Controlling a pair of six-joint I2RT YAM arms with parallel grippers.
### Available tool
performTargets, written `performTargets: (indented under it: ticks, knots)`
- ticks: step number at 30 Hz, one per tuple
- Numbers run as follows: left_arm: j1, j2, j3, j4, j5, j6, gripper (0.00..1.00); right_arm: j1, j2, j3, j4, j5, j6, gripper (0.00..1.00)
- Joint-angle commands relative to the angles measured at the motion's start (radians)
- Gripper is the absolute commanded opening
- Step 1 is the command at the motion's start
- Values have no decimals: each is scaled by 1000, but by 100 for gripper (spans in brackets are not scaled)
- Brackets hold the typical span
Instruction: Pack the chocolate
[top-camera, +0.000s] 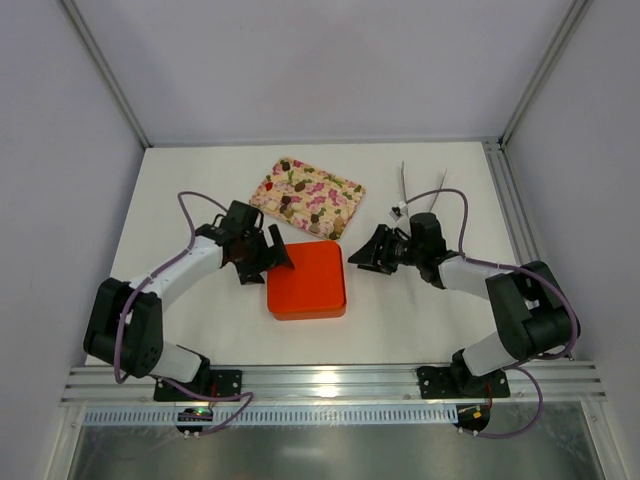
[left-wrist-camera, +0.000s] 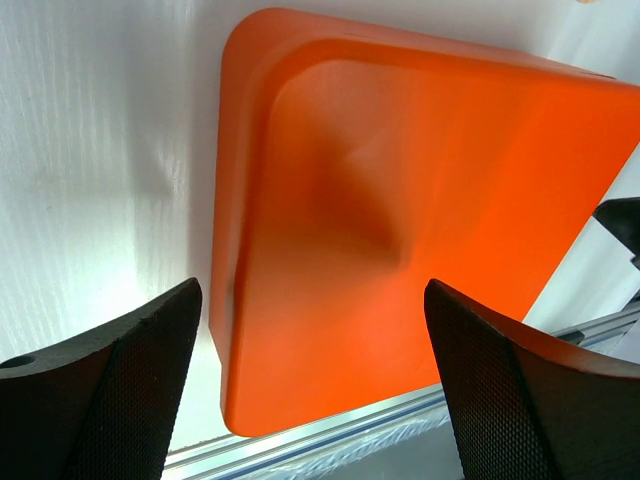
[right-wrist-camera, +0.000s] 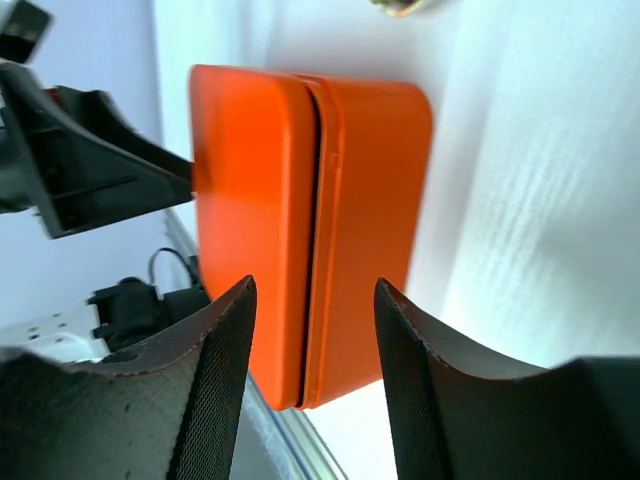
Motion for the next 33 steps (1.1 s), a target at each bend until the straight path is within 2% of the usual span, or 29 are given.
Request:
performTargets:
  ticks: [1,8,17,25,27,33]
  knots:
    - [-26,17,56,-24,-33,13,89,40,-30,69,-231,123,-145,54]
    - [-68,60,119,-64,-67,8,89,152,-35,163,-368,258,-186,57]
    - [-112,104,182,-113,-96,2,88,195,-36,191,-395,292,-174,61]
    - [-120,121,167,-128,-133,-4,87,240,10,197,-389,314,-165,58]
    - [-120,126,153,-125,-142,-6,87,240,19,182,-380,312,-155,55]
    - [-131,152,88,-91,-165,-19,84,241,22,114,-310,311,-123,55]
